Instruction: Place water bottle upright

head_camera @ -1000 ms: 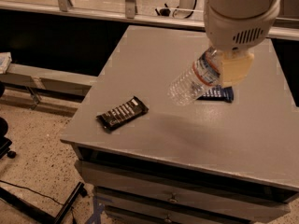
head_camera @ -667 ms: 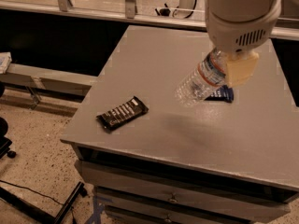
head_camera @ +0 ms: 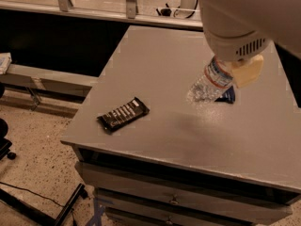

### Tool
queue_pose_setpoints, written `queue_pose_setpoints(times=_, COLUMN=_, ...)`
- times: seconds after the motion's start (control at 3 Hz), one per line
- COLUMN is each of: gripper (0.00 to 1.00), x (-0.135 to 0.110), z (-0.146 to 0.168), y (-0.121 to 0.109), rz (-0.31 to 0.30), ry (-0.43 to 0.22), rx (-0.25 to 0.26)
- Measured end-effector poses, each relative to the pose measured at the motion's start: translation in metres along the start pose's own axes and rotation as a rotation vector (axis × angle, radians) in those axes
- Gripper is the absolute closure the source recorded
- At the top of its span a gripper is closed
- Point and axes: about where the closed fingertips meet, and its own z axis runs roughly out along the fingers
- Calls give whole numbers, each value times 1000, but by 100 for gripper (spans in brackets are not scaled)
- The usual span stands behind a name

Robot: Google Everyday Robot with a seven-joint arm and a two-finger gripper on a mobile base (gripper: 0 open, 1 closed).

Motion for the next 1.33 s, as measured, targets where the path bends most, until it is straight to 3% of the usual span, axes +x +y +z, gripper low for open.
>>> queue_pose_setpoints(times=0.67, gripper=100, x=3, z=-1, y=4, rz=-83, ry=84, rx=48)
queue_pose_setpoints(times=1.33, gripper=100, x=-3, z=0, y=13, rz=-183, ry=102, rx=110)
